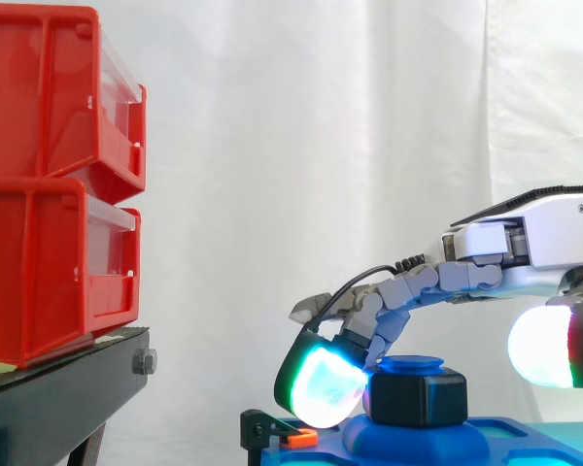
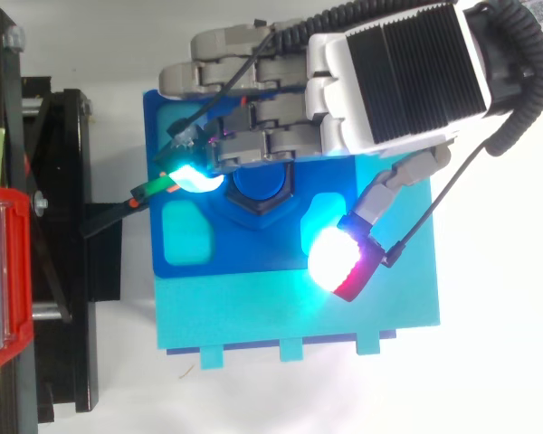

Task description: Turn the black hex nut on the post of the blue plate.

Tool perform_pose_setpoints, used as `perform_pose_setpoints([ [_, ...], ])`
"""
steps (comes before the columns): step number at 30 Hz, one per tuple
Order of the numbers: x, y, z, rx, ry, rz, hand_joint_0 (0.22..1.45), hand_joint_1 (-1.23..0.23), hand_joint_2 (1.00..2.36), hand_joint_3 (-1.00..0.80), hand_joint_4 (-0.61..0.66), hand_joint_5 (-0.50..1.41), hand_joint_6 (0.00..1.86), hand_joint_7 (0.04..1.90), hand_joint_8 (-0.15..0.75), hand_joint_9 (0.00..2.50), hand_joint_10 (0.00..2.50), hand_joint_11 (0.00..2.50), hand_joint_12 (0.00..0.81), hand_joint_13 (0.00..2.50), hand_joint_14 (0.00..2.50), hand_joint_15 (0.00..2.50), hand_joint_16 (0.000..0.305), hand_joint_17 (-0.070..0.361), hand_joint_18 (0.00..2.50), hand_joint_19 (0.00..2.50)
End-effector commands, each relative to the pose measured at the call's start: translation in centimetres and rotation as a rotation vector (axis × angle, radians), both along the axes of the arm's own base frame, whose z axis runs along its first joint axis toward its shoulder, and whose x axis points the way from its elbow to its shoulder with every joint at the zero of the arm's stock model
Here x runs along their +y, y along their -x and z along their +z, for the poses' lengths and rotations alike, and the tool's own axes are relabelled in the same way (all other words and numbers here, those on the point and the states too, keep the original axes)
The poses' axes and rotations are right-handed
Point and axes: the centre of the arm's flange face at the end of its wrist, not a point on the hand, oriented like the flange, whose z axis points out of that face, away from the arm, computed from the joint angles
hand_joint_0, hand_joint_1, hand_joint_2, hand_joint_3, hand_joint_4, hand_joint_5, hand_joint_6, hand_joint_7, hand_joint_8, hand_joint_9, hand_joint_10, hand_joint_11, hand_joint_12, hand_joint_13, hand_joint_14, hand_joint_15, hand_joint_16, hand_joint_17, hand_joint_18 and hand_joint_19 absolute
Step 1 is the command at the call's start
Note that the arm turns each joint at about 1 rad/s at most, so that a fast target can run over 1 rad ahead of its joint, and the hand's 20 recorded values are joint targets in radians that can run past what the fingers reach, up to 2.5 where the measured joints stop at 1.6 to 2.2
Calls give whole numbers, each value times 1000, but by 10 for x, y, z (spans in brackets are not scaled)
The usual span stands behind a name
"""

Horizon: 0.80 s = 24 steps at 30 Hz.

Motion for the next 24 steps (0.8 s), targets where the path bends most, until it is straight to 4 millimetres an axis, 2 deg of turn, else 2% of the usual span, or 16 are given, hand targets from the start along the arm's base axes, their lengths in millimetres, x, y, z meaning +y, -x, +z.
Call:
perform_pose_setpoints([
  [1, -1, 0, 0, -2, -1, -1, 382, -202, 1000, -500, 470, -105, 505, 1003, 141, 0, 253, 62, 243, 0, 2, 138, 52, 117, 0, 52],
  [10, -2, 0, 1, -2, -1, -1, 393, -206, 1000, -500, 444, -98, 506, 1018, 144, 0, 146, 123, 238, 13, 2, 149, 50, 113, 0, 77],
  [15, -3, 1, -1, 1, -2, 4, 399, -208, 1000, -500, 348, -89, 507, 1056, 144, 0, 42, 182, 239, 22, 2, 145, 50, 112, 0, 94],
  [19, -3, 1, 1, -2, -1, 5, 410, -220, 1000, -500, 211, -79, 508, 1100, 148, 0, 1, 215, 236, 28, 3, 150, 47, 106, 0, 95],
  [20, -4, 1, 0, -2, -2, 5, 413, -220, 1000, -500, 143, -74, 509, 1129, 148, 0, 2, 215, 235, 28, 2, 151, 47, 105, 0, 93],
  [24, -4, 1, 0, -3, -1, 5, 417, -227, 1000, -500, 111, -74, 509, 1133, 149, 9, 0, 247, 233, 29, 3, 156, 46, 104, 0, 102],
])
